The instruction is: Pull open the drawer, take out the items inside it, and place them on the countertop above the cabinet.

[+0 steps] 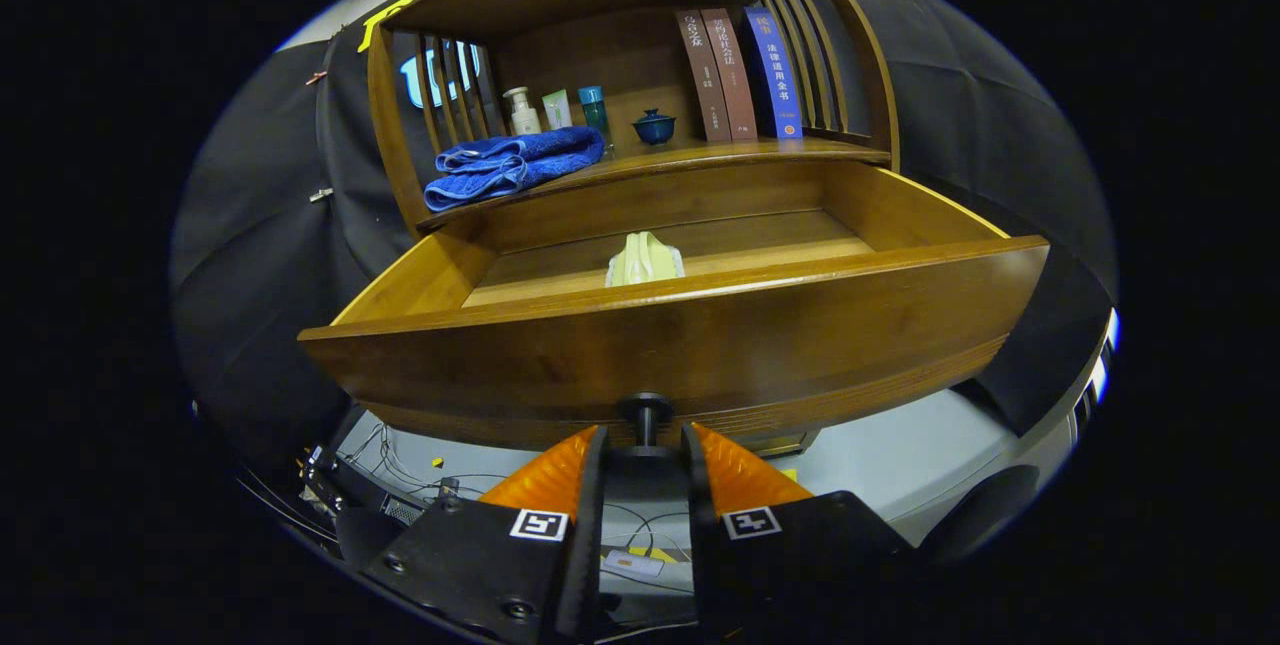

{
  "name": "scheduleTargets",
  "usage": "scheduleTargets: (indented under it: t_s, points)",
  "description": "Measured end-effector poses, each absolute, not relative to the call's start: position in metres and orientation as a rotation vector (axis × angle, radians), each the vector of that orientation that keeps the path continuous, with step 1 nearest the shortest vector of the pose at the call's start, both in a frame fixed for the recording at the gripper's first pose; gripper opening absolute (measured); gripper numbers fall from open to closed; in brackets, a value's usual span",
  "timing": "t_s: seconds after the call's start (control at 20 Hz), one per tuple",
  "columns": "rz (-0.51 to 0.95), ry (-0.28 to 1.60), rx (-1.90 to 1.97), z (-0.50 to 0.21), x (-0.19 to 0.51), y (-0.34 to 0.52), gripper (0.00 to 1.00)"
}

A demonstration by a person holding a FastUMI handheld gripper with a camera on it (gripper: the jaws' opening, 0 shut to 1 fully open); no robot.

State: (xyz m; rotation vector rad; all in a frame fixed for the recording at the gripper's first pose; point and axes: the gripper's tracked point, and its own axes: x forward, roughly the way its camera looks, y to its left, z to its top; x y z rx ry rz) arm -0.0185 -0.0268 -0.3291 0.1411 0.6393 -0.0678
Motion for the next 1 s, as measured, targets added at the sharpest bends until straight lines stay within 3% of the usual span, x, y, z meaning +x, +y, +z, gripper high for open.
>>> scheduleTargets:
  t_s: [0.1, 0.35, 0.7, 1.0]
  points:
    - [-0.069, 0.651, 0.15, -0.33, -0.02, -0.026, 0.42]
    - [-0.075, 0.538, 0.15, -0.286, -0.028, -0.028, 1.0]
    - [-0.06, 0.463, 0.15, -0.203, 0.016, -0.029, 0.99]
    - [-0.048, 0.615, 0.167, -0.212, 0.103, -0.03, 0.99]
